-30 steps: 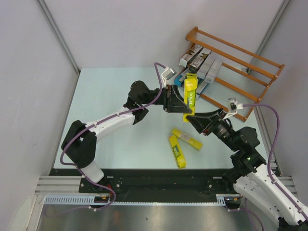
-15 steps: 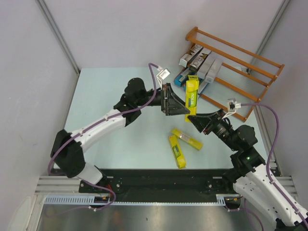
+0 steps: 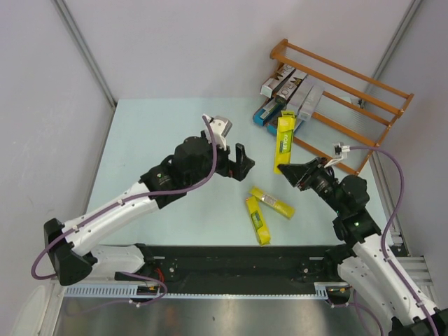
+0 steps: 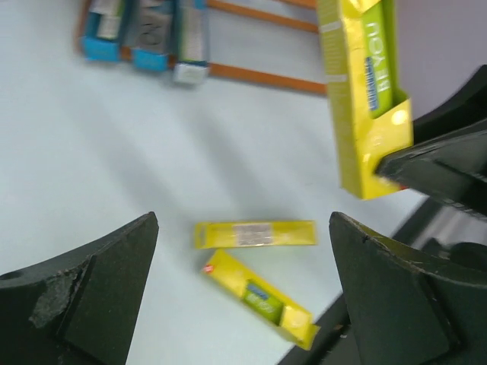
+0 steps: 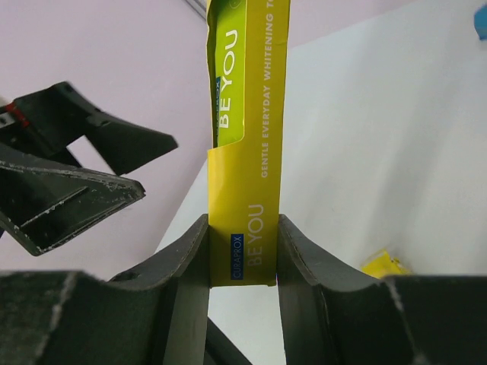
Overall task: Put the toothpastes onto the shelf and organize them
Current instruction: Pick up the toothpaste from the center of the board, then place the toothpaste on the shelf.
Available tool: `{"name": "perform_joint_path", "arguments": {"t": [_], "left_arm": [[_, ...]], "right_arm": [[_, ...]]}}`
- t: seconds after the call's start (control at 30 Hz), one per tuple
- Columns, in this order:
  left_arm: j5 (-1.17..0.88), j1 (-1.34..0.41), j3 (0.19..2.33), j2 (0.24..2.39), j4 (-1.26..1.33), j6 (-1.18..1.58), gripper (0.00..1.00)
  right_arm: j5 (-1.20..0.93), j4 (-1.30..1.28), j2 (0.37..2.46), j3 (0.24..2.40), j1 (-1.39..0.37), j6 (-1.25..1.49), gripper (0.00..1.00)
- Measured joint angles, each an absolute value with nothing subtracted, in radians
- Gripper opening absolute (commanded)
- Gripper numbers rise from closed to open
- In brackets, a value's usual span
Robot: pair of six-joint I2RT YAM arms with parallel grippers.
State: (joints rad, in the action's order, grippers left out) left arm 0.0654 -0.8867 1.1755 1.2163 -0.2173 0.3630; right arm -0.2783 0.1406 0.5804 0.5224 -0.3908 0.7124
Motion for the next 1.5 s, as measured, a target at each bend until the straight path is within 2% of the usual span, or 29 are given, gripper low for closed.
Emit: {"name": "perform_joint_path", "arguments": {"t": [0.13,0.43,1.0,1.5], "left_arm": [[0.233,-0.908,1.126,1.187,-0.264,0.326,1.0],[0.388,-0.929,1.096,1.204,-0.31,0.303,1.0],[0.404,-0.941,1.124,1.38,-0.321,0.262,1.0],[0.377,-0.944,1.159,1.452,-0.317,0.25,1.0]], "right_arm": [[-0.345,0.179,0.646,0.485,-0.325,0.756,0.27],[-0.469,0.288,0.754,0.417,-0.237,0.843,0.26],[-0.506,0.312,0.756,0.394,-0.11,0.871,0.27],[-0.605,0.449,0.862,0.349,0.139,0.979,0.28]]}}
